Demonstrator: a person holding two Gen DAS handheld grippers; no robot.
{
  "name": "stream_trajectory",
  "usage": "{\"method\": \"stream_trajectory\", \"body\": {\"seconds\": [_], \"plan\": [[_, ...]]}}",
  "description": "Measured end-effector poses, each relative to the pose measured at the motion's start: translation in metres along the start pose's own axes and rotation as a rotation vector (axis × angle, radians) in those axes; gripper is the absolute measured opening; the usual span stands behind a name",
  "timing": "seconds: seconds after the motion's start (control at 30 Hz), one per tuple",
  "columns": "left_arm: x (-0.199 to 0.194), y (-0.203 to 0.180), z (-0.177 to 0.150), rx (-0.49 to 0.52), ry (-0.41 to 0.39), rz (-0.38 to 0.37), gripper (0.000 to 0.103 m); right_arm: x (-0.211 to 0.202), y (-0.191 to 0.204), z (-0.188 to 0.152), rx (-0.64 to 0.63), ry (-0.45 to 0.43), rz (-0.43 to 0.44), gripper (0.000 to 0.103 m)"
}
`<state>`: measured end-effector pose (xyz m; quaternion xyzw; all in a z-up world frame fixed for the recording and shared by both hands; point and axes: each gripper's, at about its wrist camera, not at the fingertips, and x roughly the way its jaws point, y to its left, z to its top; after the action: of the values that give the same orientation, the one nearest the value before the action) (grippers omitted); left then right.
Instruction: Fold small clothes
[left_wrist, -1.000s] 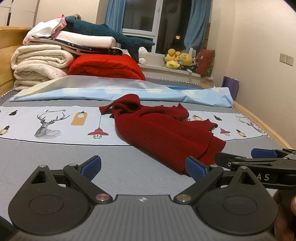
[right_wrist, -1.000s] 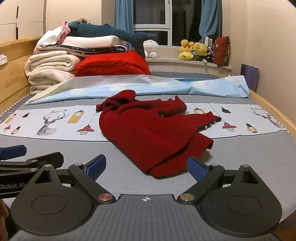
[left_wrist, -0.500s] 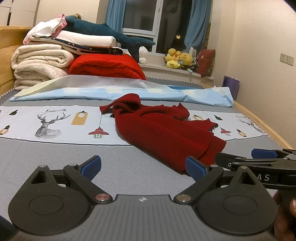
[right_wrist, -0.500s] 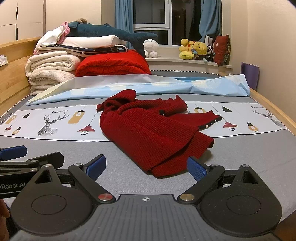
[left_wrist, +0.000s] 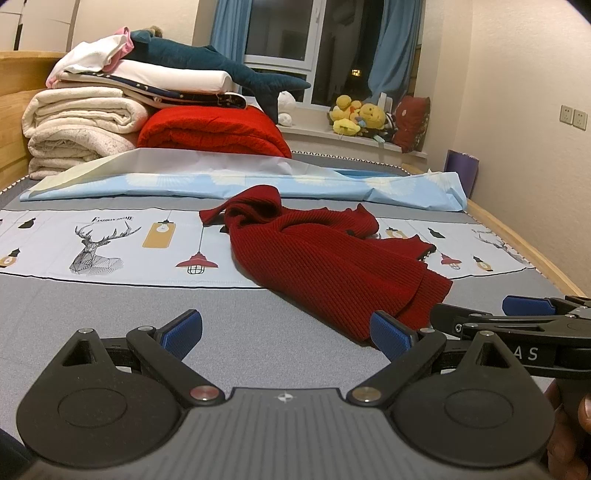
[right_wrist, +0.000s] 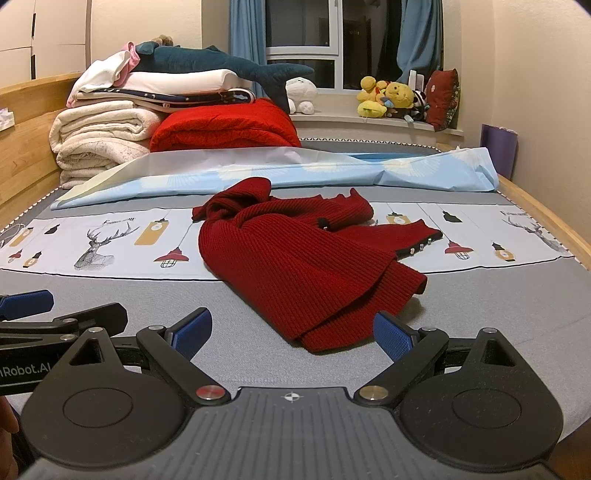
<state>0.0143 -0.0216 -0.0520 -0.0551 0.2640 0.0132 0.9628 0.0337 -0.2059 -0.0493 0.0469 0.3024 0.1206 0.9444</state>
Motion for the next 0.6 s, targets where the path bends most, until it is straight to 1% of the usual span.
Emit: {"method": "stream_trajectory", "body": {"seconds": [0.6], "plan": [[-0.0010, 0.0009, 0.0003, 0.003, -0.007, 0.005, 0.099, -0.0003, 0.0010, 0.0011, -0.001, 0.001, 0.000, 0.094]]}}
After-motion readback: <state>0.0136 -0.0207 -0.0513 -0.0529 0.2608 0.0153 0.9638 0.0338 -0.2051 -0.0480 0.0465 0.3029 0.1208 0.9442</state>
